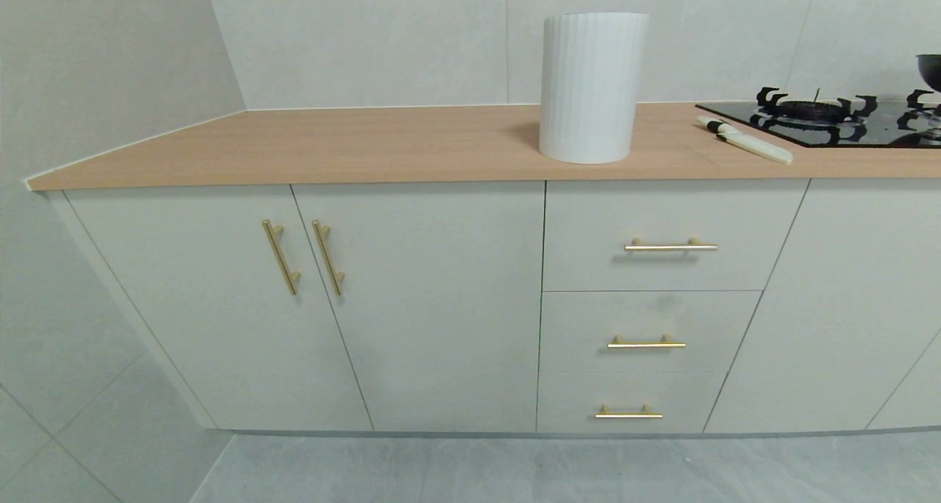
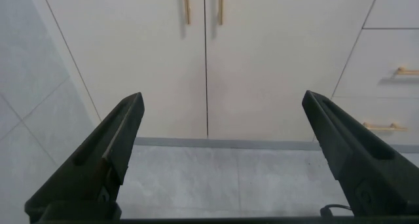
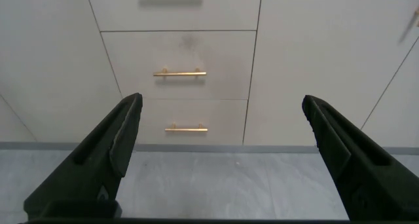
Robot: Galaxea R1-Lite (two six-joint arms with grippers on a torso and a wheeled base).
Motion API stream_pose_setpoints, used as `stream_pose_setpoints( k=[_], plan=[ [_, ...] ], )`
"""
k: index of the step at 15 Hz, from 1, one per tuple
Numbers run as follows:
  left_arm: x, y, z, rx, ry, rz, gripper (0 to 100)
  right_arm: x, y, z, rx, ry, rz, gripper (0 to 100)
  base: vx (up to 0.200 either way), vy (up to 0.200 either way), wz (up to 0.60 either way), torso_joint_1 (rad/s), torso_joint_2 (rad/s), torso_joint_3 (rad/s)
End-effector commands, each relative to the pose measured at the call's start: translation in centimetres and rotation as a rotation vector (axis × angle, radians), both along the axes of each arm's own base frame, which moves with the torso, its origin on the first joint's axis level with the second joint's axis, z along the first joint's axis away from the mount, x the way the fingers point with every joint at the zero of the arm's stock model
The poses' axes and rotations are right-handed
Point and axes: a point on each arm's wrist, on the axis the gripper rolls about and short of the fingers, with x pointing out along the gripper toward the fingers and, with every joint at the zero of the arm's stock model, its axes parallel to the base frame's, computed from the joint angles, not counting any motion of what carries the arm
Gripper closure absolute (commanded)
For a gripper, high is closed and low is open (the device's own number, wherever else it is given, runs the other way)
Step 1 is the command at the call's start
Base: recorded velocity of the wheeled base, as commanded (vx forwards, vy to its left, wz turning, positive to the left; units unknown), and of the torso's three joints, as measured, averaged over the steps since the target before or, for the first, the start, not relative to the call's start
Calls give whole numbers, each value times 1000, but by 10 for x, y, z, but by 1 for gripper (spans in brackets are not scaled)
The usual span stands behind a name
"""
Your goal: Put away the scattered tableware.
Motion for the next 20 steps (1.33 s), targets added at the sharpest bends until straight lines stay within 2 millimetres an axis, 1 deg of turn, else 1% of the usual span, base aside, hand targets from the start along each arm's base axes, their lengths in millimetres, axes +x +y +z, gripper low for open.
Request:
stream_pose_setpoints(
  k=[1,16,20],
  plan=[
    [0,0,0,-1,2,-1,0,0,0,0,0,2,1,0,200,0,0,2,2,2],
    [0,0,0,0,2,-1,0,0,0,0,1,2,0,0,200,0,0,3,0,3],
    [0,0,0,0,2,-1,0,0,0,0,1,2,0,0,0,0,0,0,0,0]
  ],
)
